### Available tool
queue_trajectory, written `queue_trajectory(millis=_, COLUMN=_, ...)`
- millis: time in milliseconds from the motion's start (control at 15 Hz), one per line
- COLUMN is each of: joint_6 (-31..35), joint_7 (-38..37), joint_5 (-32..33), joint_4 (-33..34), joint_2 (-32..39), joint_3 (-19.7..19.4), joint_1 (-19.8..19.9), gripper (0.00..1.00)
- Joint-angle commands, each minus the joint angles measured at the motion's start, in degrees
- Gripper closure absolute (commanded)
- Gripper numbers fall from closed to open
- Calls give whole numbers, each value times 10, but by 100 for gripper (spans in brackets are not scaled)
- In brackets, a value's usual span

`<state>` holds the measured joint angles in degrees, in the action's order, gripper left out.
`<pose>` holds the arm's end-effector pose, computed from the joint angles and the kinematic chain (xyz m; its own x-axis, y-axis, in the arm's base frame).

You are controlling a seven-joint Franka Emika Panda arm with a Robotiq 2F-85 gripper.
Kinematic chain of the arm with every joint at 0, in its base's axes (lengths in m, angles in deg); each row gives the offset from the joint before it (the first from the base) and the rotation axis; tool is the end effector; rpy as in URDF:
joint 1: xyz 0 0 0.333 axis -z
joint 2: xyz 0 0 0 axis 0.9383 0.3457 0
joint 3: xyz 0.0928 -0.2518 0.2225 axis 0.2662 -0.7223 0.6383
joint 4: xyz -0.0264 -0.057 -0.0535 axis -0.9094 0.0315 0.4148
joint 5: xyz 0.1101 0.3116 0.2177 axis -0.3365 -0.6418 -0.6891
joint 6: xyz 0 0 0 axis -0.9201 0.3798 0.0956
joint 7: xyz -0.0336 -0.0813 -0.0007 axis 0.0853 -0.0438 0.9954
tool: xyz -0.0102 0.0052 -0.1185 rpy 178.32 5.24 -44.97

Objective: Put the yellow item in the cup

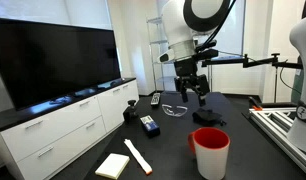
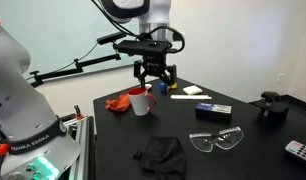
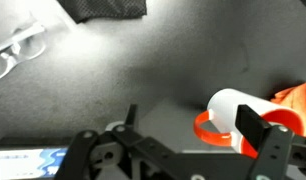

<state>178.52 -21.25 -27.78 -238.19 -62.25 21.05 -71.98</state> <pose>0.3858 -0.0609 0.3154 0.7934 0.6049 -0.0676 0.5931 -0.7933 -0.1378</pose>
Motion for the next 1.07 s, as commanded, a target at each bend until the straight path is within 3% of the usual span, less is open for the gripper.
queue_trajectory(millis=0, joint_6=1, joint_7=3, joint_5=-4, joint_4=10, joint_2=-3, joint_3=14, joint_1=13, gripper=0)
queue_trajectory(millis=533, joint_6=-2, joint_7=3, joint_5=-4, joint_4=17, joint_2=-8, joint_3=13, joint_1=13, gripper=0)
queue_trajectory(millis=1000, joint_6=58, joint_7=164, joint_5=56, joint_4=19, joint_2=-19, joint_3=15, joint_1=9, gripper=0)
